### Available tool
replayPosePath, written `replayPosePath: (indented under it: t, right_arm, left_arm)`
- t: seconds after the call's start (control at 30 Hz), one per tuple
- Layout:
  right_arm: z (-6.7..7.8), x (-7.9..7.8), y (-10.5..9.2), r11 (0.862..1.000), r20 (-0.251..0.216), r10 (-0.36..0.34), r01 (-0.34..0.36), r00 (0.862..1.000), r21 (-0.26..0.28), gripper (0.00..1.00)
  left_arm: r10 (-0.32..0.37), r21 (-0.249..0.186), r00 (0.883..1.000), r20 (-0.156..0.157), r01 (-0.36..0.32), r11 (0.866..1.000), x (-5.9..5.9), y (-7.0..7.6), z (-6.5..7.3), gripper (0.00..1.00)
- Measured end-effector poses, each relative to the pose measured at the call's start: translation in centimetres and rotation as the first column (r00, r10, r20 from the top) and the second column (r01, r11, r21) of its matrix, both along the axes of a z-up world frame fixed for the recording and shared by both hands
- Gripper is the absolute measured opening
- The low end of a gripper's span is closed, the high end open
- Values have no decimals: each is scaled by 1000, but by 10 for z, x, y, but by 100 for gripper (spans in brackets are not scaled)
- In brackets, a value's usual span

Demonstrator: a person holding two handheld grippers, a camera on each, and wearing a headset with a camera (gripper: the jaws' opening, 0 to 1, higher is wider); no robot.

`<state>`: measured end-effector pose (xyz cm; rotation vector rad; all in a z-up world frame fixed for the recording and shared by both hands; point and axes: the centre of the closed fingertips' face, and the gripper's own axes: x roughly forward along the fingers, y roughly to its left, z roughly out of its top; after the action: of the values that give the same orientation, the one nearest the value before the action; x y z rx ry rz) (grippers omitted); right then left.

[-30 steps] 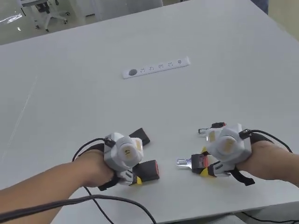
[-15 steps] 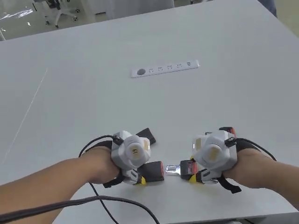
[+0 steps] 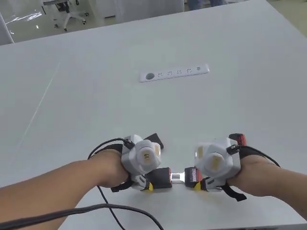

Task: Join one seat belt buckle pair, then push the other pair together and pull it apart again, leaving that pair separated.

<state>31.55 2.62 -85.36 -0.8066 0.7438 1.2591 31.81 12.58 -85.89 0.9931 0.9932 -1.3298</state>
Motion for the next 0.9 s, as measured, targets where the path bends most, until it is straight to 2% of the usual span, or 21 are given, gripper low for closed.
replayPosePath:
  t: [0.1,0.27,0.33,0.37,0.47,0.57,0.77,0.9]
  right_arm:
    - [0,-1,1,1000,7,15,-15,1000,-7,33]
    - [0,-1,8,1000,-6,17,-17,1000,7,33]
    - [0,-2,13,1000,-10,18,-18,1000,22,33]
    - [-2,-1,11,1000,-12,14,-14,1000,6,33]
    - [-1,-1,10,999,-27,8,-7,1000,42,32]
    - [-1,-2,12,999,-33,-10,12,999,53,32]
    - [-1,-2,19,998,-35,-11,13,999,56,31]
    - [-1,-2,19,998,-44,-6,9,999,57,31]
  left_arm:
    - [-6,3,1000,-1,6,1000,0,0,0,33]
    - [-25,7,1000,-3,25,1000,0,-1,0,33]
    - [-26,2,1000,-7,26,1000,0,-1,0,33]
    - [-27,1,1000,-8,27,1000,0,-1,1,32]
    - [-25,-13,1000,-7,24,1000,0,0,1,32]
    - [-15,-26,1000,-6,15,1000,0,0,1,32]
    - [-32,-12,999,-3,32,999,0,-1,1,32]
    - [-29,-25,1000,-6,29,999,0,0,1,32]
